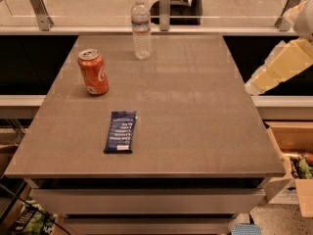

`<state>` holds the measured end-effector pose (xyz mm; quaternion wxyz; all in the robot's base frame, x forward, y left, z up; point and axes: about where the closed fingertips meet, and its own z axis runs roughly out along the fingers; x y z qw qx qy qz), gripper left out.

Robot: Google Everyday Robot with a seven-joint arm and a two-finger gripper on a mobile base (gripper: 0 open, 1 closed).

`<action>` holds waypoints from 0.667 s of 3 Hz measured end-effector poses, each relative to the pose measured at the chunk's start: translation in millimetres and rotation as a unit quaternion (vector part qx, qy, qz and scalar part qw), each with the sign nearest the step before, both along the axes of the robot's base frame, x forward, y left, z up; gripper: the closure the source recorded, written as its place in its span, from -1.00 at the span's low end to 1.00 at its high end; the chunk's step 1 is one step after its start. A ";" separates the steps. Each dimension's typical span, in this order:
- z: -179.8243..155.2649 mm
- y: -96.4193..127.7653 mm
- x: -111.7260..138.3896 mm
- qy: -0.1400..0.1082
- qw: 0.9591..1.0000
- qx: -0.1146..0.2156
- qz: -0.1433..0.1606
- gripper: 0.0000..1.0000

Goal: Knock water bottle over

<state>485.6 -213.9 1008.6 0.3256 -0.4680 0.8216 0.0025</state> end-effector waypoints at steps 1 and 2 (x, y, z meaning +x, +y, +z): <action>6.7 10.1 21.3 -0.041 0.996 0.074 -0.021 -1.00; 8.3 11.3 19.4 -0.047 0.996 0.072 -0.021 -1.00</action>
Offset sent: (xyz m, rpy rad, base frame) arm 0.0161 0.0061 -0.0010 0.1143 -0.0492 -0.0342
